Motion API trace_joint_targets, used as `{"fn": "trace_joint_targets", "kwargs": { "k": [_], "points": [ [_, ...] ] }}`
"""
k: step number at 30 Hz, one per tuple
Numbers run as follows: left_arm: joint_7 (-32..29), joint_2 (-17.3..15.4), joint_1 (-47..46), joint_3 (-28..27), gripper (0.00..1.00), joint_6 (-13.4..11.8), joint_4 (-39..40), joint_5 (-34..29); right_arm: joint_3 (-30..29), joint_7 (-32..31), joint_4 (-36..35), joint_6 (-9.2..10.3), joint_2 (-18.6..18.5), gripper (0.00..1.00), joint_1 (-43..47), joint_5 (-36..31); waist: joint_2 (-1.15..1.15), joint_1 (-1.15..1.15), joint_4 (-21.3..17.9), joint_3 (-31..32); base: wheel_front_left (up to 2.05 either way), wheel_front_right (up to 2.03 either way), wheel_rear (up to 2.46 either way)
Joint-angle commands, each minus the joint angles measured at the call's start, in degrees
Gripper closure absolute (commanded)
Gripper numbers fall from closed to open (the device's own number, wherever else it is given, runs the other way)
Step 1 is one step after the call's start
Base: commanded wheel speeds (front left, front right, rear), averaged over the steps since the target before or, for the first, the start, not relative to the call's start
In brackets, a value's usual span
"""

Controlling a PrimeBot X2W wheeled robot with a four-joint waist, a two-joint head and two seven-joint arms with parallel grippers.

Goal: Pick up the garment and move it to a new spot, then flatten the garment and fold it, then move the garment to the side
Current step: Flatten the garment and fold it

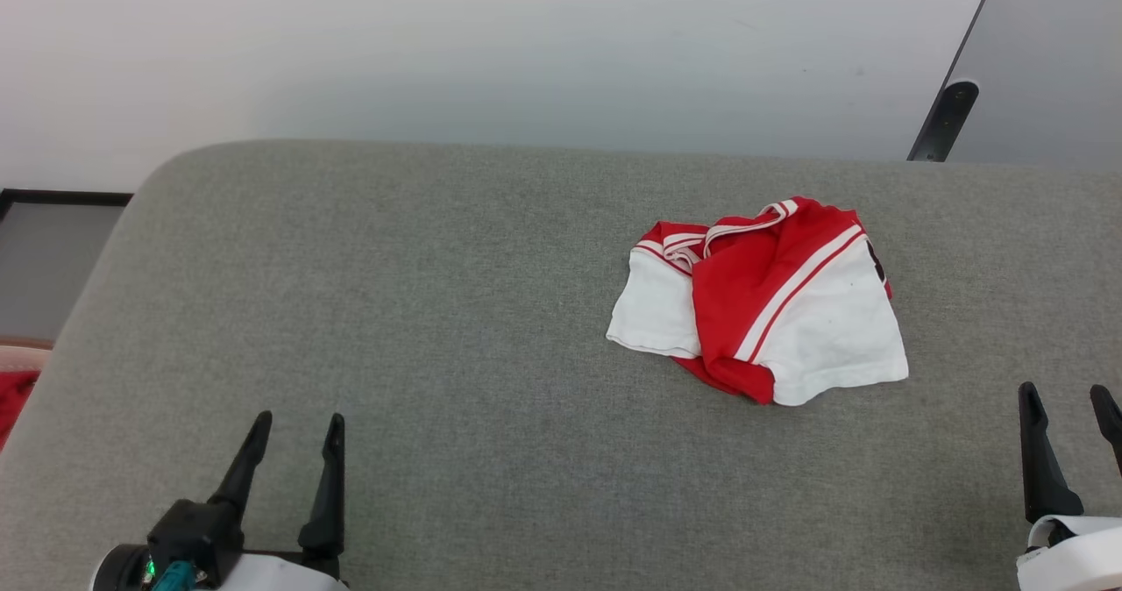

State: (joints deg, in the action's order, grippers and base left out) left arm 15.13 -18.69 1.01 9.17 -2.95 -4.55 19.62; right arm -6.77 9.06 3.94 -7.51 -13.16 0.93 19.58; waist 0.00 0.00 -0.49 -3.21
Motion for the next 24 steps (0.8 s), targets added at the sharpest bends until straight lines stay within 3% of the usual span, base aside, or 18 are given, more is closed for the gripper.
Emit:
{"fn": "trace_joint_targets", "kwargs": {
  "k": [1,20,24],
  "points": [
    [0.00,0.17,0.13,-0.41,0.00,0.41,-0.15,-0.07,0.13,0.13,-0.21,0.04,0.08,0.00,0.87,-0.15,0.00,0.00,0.02,-0.08,0.00,0.00,0.00],
    [0.00,1.34,-0.70,-2.43,0.00,2.29,-0.95,-1.46,0.74,0.14,-0.23,0.04,0.17,0.00,-0.11,0.24,0.00,0.00,-0.53,-0.98,0.00,0.00,0.00],
    [-0.62,0.41,-3.62,-1.24,0.00,3.74,-1.46,-1.80,0.80,0.40,-0.19,0.04,0.45,0.00,-1.04,0.29,0.00,0.00,-1.07,-1.55,0.00,0.00,0.00]
  ]
}}
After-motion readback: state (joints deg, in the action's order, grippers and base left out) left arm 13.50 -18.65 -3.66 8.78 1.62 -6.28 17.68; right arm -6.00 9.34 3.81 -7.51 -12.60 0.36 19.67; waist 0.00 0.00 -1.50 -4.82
